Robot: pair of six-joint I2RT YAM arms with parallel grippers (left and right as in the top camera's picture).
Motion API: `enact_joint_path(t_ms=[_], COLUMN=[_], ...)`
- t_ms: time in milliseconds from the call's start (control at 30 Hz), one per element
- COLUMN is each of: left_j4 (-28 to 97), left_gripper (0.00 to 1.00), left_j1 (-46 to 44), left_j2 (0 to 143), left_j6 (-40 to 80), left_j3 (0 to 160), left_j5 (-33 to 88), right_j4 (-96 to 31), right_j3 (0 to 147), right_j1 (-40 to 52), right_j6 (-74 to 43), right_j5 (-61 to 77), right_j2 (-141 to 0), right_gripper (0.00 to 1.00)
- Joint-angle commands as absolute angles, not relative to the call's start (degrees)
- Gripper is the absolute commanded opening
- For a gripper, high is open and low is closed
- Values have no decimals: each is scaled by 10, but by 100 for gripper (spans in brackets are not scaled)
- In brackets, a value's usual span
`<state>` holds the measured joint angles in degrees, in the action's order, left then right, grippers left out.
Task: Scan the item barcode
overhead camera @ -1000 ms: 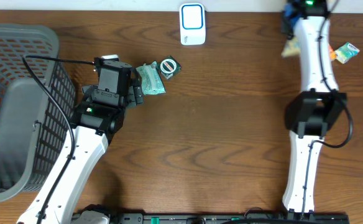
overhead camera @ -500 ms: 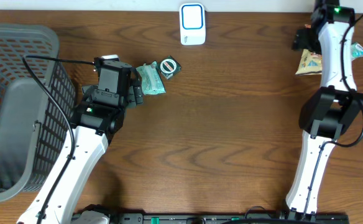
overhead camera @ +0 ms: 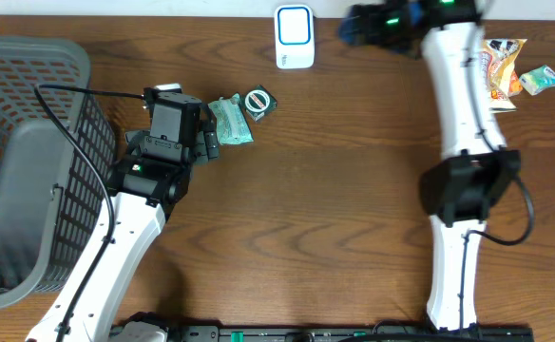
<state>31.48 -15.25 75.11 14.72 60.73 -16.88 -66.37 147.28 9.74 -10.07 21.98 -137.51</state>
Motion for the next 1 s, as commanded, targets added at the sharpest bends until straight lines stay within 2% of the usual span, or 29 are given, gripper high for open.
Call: enact_joint_path(t_ms=[0, 200, 400, 733, 800, 967], left_j4=[315, 315, 315, 315, 315, 315], left_gripper=[97, 98, 98, 98, 98, 98], left_j1=[-151, -151, -151, -151, -151, -151], left_j2=[748, 748, 748, 748, 748, 748], left_j6=[140, 140, 140, 140, 140, 140], left_j3=[609, 609, 609, 609, 609, 609], left_j5=[-179, -179, -179, -179, -179, -179], right_j4=[-662, -648, -609, -579, -582, -581], right_j3=[1472, 1472, 1472, 1471, 1469, 1463], right_j1=[159, 249, 314, 354, 359, 362], right_j6=[-100, -105, -133, -146, -146, -148], right_j5=[264, 197, 181, 174, 152, 144], right_j2=[-1389, -1424, -1474, -1528, -1531, -1540], right_gripper=[91, 83, 81, 72, 67, 65])
